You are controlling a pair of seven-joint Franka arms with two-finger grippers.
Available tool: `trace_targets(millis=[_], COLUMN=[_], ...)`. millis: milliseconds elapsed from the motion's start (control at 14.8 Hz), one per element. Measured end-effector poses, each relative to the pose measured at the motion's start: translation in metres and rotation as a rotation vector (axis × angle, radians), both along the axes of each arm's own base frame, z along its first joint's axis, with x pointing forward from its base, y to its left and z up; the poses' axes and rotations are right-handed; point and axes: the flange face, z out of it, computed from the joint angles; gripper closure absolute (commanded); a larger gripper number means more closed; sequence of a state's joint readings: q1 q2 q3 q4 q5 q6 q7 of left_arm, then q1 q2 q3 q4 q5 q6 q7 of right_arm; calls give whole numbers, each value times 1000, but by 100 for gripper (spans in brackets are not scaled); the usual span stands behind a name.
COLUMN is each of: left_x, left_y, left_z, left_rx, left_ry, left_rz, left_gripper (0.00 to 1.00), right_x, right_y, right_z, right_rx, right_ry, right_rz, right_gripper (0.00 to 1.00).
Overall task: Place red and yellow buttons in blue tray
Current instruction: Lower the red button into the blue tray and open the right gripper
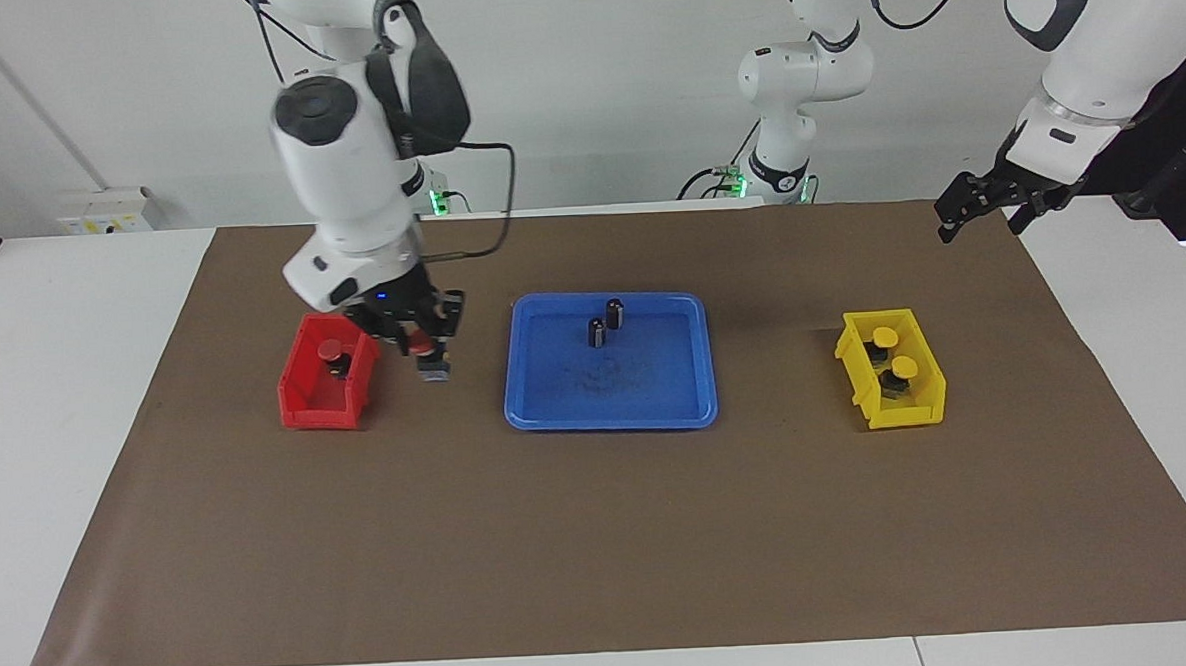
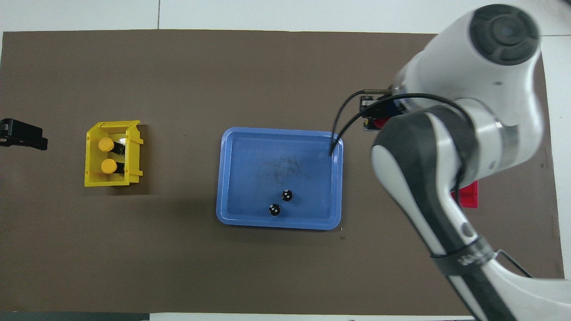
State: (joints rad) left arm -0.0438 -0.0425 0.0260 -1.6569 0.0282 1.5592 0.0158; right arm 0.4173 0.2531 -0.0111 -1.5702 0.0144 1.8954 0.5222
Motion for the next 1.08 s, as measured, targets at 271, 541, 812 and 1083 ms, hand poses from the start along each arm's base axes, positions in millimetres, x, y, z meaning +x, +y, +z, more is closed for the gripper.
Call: trace_targets(millis=[271,541,812,1083], left_x=[0,0,0,2], left_y=[0,0,1,1], left_z=[0,0,0,-1], left_rx=[0,0,0,0], left_ry=[-1,-2,-1,-13], left_rz=[1,1,1,1], left_gripper=[0,0,0,0], right_x=[-21,-21,-19,-20], right_y=[120,145,136,136], right_z=[-86,-133,-142,-144], right_rx=[-25,-60,-75,-65], right_ry=[29,40,53,42], right_rz=[-27,-35,-49,-61], right_gripper=[80,78,51,28])
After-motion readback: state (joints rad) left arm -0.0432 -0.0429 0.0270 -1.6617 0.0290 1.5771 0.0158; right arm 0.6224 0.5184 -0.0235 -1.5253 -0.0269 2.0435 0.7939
